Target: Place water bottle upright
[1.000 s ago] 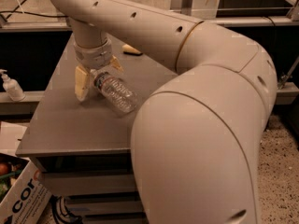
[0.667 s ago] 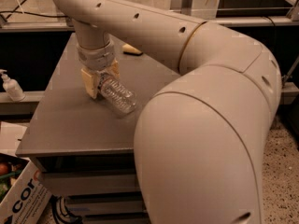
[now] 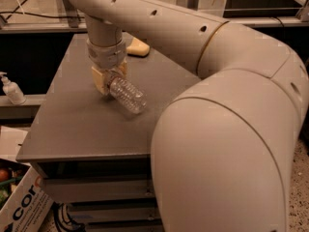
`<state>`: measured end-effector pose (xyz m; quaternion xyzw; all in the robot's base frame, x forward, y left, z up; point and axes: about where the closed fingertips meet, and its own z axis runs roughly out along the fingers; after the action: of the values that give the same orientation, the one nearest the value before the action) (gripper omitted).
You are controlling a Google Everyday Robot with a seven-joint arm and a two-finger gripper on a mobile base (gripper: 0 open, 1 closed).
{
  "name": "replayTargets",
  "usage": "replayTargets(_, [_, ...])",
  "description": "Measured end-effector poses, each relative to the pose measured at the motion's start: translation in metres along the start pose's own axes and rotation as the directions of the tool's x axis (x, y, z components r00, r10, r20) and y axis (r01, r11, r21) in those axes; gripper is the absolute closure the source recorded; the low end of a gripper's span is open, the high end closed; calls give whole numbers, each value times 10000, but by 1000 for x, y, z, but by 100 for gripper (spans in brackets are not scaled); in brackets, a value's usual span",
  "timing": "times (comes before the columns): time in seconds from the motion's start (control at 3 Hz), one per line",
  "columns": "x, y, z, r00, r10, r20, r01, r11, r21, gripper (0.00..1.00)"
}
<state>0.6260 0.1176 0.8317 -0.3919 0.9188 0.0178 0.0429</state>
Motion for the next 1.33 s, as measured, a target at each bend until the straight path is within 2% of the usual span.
replayTargets(0.33, [-7, -16, -30, 9917, -88, 1281, 68, 9998, 160, 100])
replayTargets(0.67, [-13, -29, -58, 9567, -568, 2856, 446, 9978, 492, 100])
replayTargets(1.0, [-15, -33, -76, 8919, -1137, 4377, 918, 9932, 709, 100])
replayTargets(1.33, [-17, -33, -86, 8068, -1628, 5679, 1373, 9866, 878, 100])
